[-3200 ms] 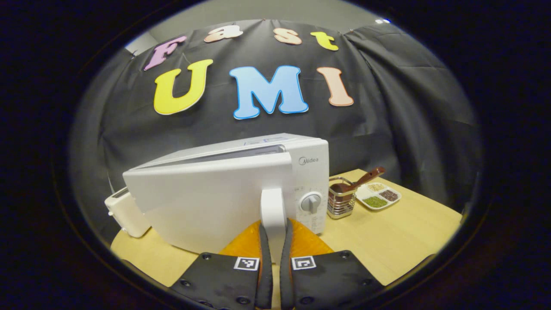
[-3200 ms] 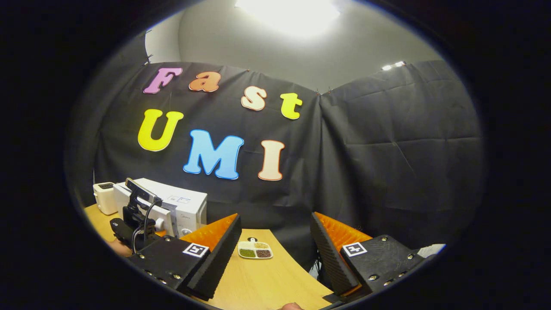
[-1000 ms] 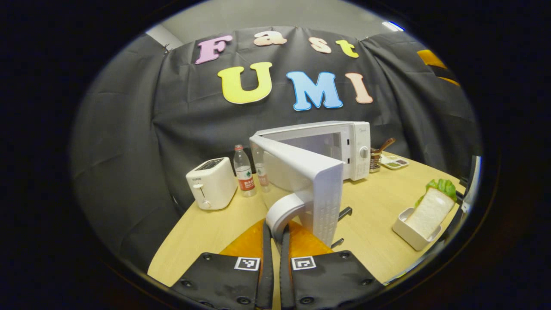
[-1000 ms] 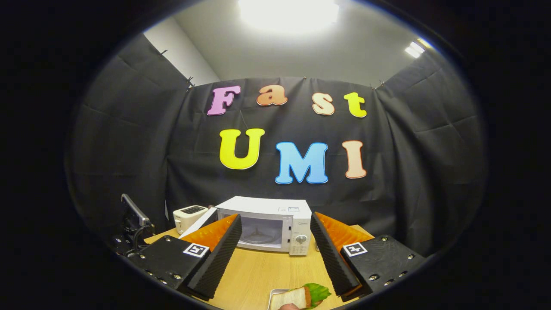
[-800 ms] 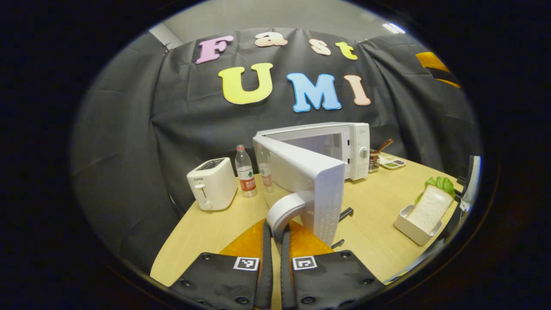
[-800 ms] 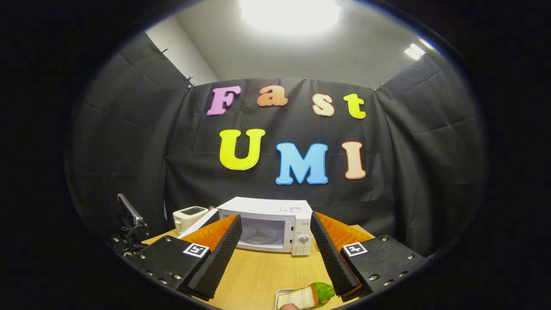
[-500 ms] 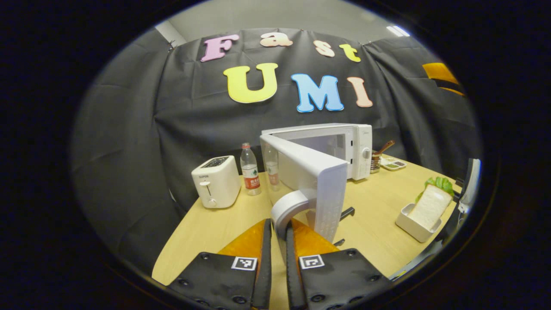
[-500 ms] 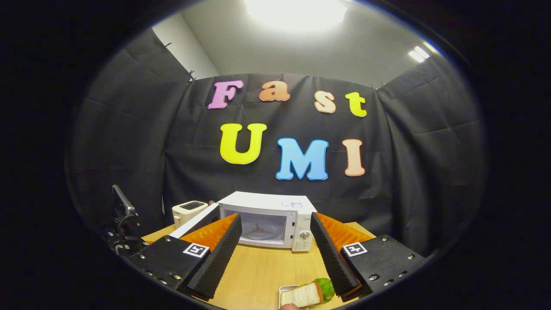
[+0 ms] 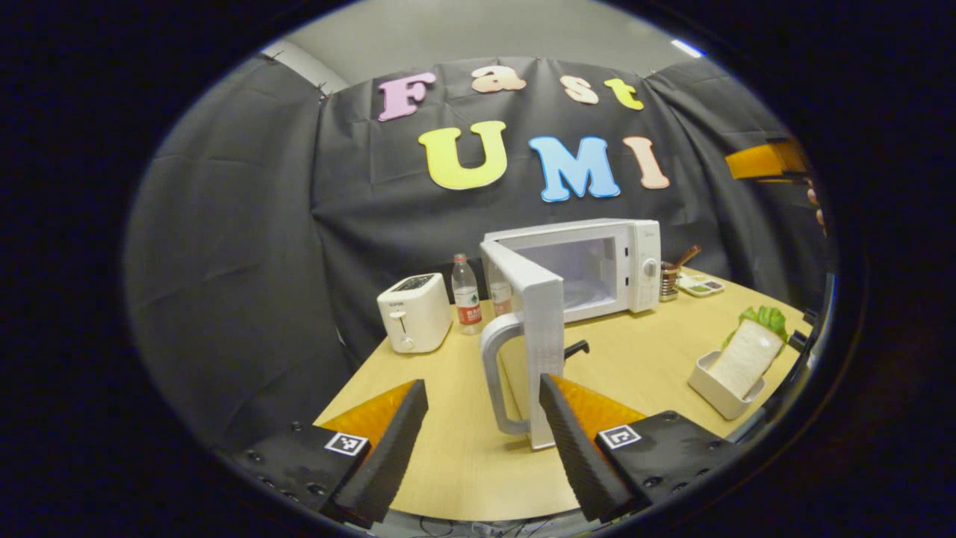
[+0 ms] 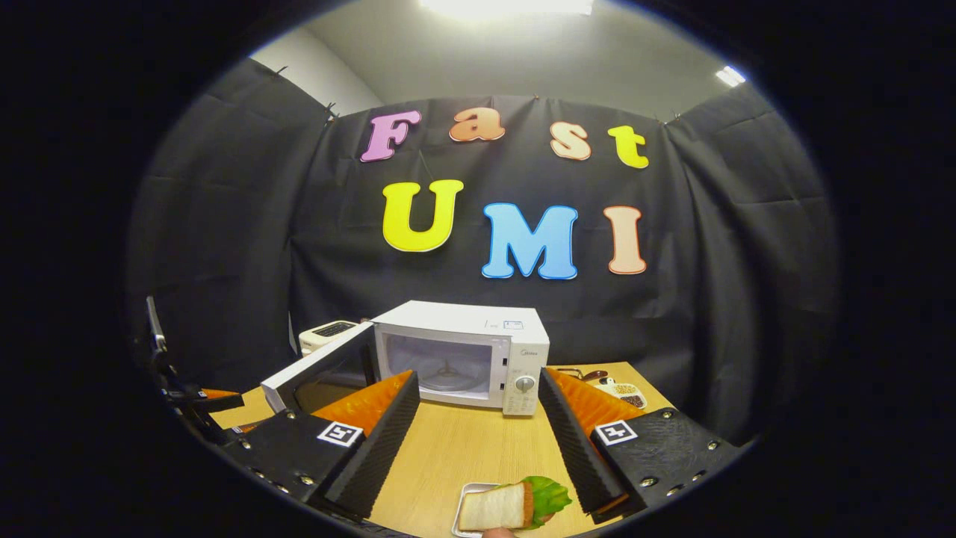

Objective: Open the microwave oven with the left hand, put the food in, and close the microwave oven.

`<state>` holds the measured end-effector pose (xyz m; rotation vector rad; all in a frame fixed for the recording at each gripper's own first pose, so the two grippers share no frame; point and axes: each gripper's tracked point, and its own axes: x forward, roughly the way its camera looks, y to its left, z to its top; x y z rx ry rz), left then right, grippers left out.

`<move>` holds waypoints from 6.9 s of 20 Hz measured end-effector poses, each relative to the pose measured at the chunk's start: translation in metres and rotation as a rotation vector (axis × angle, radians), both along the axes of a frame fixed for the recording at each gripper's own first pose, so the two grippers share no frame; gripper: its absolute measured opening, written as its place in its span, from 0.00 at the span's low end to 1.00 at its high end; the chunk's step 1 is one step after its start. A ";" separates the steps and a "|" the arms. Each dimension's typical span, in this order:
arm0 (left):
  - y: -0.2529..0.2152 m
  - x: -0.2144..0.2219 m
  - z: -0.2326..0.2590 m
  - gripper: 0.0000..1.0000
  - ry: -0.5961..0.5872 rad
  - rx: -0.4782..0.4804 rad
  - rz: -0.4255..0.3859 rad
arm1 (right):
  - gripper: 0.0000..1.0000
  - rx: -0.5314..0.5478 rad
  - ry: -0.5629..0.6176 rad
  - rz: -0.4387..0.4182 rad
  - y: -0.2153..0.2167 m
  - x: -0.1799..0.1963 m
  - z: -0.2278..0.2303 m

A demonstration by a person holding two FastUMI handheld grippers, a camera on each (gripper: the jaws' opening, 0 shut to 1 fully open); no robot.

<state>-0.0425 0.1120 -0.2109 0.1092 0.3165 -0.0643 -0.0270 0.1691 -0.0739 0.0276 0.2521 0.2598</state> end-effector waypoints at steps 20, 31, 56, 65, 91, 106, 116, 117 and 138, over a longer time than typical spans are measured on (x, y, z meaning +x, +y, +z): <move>-0.074 -0.030 0.174 0.97 -0.287 -0.080 0.172 | 1.00 0.146 0.655 0.197 -0.066 -0.019 -0.199; -0.095 -0.025 0.160 0.97 -0.250 -0.049 0.245 | 0.98 0.304 0.955 0.320 -0.041 -0.056 -0.249; -0.070 0.041 0.183 0.99 -0.275 -0.064 0.192 | 0.40 0.539 0.777 0.272 0.022 0.039 -0.168; -0.008 0.083 0.177 0.97 -0.266 -0.080 0.186 | 0.40 0.600 0.622 0.148 0.077 0.104 -0.154; 0.192 0.100 0.121 0.97 -0.152 0.024 0.414 | 0.40 0.706 0.346 -0.138 0.213 0.295 -0.219; 0.189 0.095 0.110 0.97 -0.134 0.096 0.426 | 0.78 0.324 0.309 -0.216 0.188 0.342 -0.267; 0.160 0.104 0.099 1.00 -0.167 0.048 0.340 | 0.98 0.047 0.206 -0.143 0.151 0.311 -0.235; 0.156 0.106 0.099 1.00 -0.171 0.031 0.329 | 0.98 0.032 0.177 -0.130 0.148 0.305 -0.221; 0.094 0.096 0.037 0.96 -0.142 -0.010 0.202 | 0.98 0.006 -0.194 -0.117 -0.019 0.115 0.004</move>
